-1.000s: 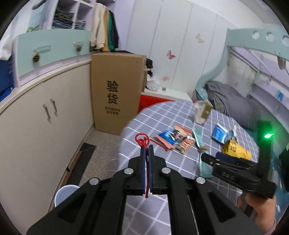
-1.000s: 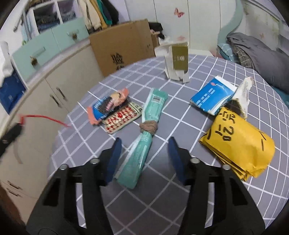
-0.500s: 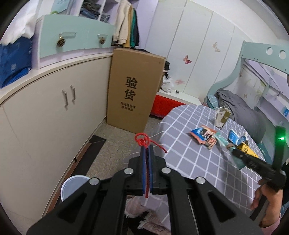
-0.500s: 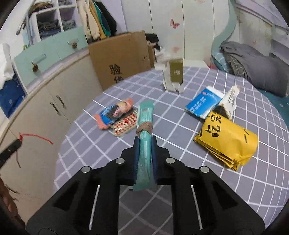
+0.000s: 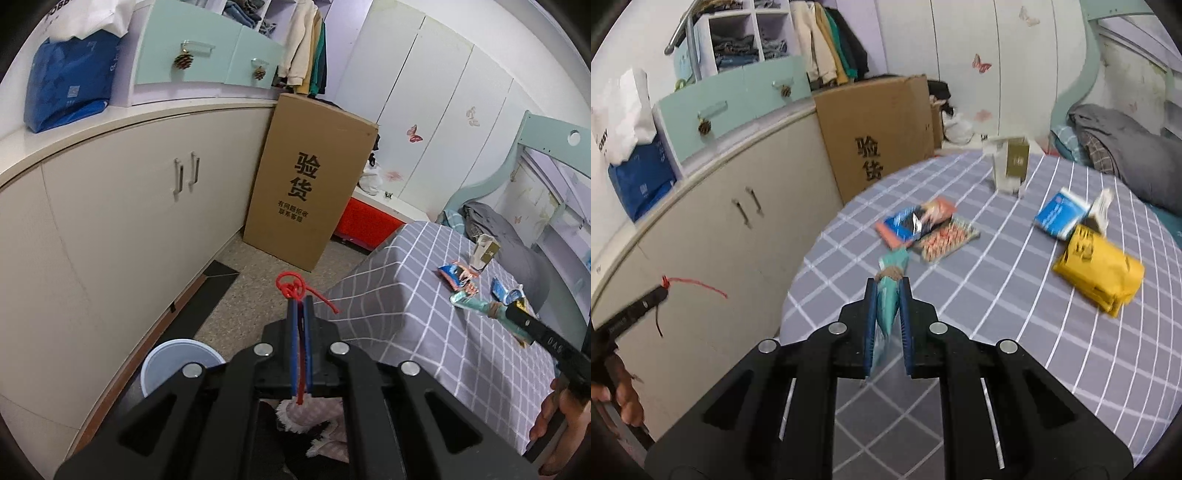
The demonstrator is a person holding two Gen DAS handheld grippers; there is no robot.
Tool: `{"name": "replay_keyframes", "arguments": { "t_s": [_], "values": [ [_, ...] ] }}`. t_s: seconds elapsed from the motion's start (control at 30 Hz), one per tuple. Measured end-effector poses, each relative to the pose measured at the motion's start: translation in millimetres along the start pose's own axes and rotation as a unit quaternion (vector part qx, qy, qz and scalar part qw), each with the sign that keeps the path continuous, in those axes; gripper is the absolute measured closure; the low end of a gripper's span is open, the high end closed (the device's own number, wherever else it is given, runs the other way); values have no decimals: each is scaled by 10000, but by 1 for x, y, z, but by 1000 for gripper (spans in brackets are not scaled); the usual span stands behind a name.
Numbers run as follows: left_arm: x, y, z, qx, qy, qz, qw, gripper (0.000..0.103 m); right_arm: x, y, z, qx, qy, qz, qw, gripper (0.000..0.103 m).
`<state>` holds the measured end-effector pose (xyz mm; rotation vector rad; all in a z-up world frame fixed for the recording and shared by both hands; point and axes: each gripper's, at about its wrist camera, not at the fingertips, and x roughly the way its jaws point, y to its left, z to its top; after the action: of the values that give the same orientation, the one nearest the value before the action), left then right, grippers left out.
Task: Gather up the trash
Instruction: 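Grasp the red string with the left tool while the right tool grasps the teal package, then carry both items to the wastebasket while opening the right tool to drop the teal package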
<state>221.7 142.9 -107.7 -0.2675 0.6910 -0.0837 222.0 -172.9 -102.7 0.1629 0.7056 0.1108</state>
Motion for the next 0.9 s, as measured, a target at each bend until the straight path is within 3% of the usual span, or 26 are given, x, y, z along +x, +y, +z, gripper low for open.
{"name": "replay_keyframes", "arguments": {
  "t_s": [0.17,0.5,0.9],
  "values": [
    [4,19,-5,-133,61,54,9999,100,1,-1,-9,285,87,441,9986,91],
    [7,34,-7,-309,90,78,9995,100,4,32,3,238,-12,1017,9945,91],
    [18,75,-14,-563,249,421,9972,100,59,159,1,-515,483,1922,9788,91]
  ]
}}
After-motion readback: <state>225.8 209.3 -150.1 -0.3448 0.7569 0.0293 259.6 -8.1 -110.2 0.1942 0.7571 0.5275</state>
